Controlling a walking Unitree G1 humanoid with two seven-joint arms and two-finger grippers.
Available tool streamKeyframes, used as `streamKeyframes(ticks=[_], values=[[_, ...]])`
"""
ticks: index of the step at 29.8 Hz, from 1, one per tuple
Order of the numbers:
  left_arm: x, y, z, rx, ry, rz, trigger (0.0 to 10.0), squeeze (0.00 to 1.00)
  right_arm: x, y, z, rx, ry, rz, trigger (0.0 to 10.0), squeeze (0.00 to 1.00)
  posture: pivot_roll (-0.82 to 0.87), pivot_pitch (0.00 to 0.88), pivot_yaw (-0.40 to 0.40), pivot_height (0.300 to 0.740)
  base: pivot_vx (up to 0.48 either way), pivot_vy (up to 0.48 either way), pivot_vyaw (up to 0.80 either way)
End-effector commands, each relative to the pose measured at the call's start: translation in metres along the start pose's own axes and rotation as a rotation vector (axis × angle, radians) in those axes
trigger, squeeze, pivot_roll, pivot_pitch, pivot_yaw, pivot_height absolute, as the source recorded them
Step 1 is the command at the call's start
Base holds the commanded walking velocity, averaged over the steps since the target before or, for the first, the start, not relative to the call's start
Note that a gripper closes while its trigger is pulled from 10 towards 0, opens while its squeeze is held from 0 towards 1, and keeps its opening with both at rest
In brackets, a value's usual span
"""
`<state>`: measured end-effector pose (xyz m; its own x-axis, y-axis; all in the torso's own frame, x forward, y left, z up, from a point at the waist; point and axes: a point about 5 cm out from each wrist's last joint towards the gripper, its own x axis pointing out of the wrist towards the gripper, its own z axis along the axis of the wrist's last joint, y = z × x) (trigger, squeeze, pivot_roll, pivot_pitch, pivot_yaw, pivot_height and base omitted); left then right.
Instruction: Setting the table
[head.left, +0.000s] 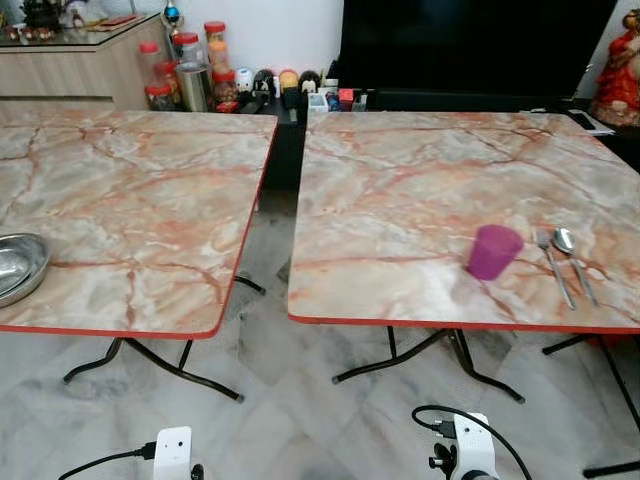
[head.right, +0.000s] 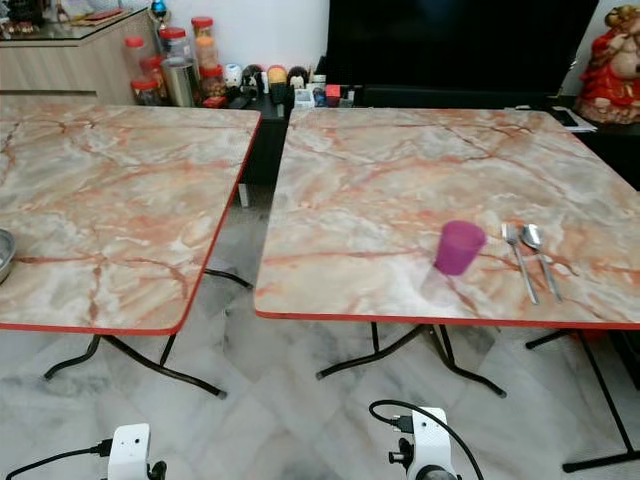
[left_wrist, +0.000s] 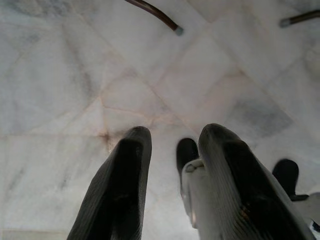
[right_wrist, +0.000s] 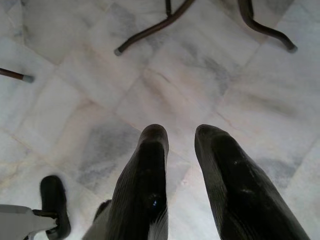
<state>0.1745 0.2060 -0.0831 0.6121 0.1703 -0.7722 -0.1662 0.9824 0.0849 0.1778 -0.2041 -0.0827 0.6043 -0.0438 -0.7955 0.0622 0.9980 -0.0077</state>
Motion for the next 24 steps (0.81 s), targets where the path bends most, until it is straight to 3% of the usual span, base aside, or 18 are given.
streamKeyframes(ticks=[1,24], values=[[-0.001,0.001,-0.0064,0.014,0.033,-0.003,10.0,0.0,0.0006,-0.0005,0.0024,-0.014,0.001,0.0,10.0,0.0,0.05,0.0,-0.023,0.728,0.0,-0.379,0.0],[-0.0016,-0.0035,-0.0085,0.006,0.035,-0.012,10.0,0.0,0.0004,-0.0024,0.0028,-0.03,0.002,0.006,10.0,0.0,0.04,0.0,-0.033,0.728,0.0,-0.381,0.0]])
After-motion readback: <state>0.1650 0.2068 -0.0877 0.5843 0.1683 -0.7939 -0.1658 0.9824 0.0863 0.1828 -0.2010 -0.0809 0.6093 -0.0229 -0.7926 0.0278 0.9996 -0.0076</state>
